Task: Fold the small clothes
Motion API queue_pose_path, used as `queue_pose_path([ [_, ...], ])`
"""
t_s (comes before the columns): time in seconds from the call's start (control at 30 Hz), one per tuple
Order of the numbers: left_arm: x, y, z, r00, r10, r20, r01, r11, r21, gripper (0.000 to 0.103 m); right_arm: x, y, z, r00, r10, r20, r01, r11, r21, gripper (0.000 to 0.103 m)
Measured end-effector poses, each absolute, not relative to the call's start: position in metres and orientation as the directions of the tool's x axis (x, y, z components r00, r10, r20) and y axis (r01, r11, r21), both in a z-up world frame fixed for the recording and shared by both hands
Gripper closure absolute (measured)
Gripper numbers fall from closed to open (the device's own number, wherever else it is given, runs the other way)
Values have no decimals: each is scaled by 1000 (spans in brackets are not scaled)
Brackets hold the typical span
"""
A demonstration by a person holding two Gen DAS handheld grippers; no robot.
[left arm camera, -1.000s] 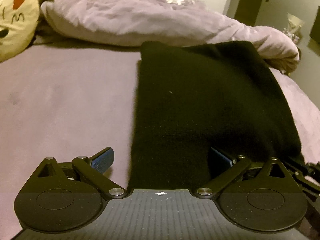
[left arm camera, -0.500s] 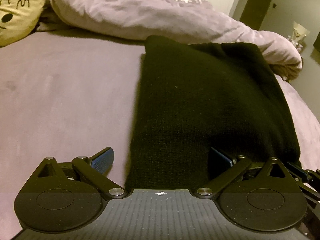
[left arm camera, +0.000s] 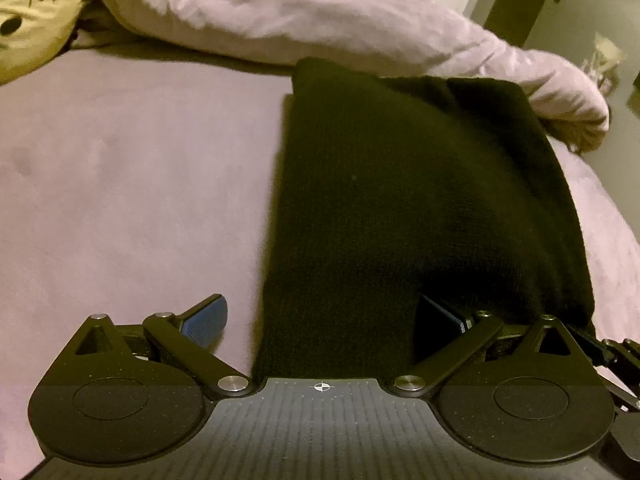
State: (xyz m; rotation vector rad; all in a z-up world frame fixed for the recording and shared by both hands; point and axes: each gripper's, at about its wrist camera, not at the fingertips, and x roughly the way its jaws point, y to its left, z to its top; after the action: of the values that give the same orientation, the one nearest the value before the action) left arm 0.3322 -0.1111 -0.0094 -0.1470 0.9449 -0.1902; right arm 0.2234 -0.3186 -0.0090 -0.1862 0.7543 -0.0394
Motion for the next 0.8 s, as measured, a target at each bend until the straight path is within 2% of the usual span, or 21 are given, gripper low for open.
queue_pose_path([
  [0.17,348,-116,19,541,-177,-822,132,983,-125,0,230,-320,18,702,-85,-707,-9,992,-128,79],
  [0.3,360,-119,30,513,-160,-843,132,986,-106,0,241,-321,34,720,-73,-690,-6,994,-110,76],
  [0.47,374,-120,39,508,-134,-851,99,990,-98,0,267,-325,47,754,-64,-654,13,996,-83,66],
  [0.7,378,-118,35,501,-130,-856,89,991,-98,0,312,-327,34,744,-87,-663,20,994,-108,66],
  [0.8,377,-117,35,501,-131,-855,91,991,-99,0,321,-329,22,728,-95,-679,26,993,-111,61],
])
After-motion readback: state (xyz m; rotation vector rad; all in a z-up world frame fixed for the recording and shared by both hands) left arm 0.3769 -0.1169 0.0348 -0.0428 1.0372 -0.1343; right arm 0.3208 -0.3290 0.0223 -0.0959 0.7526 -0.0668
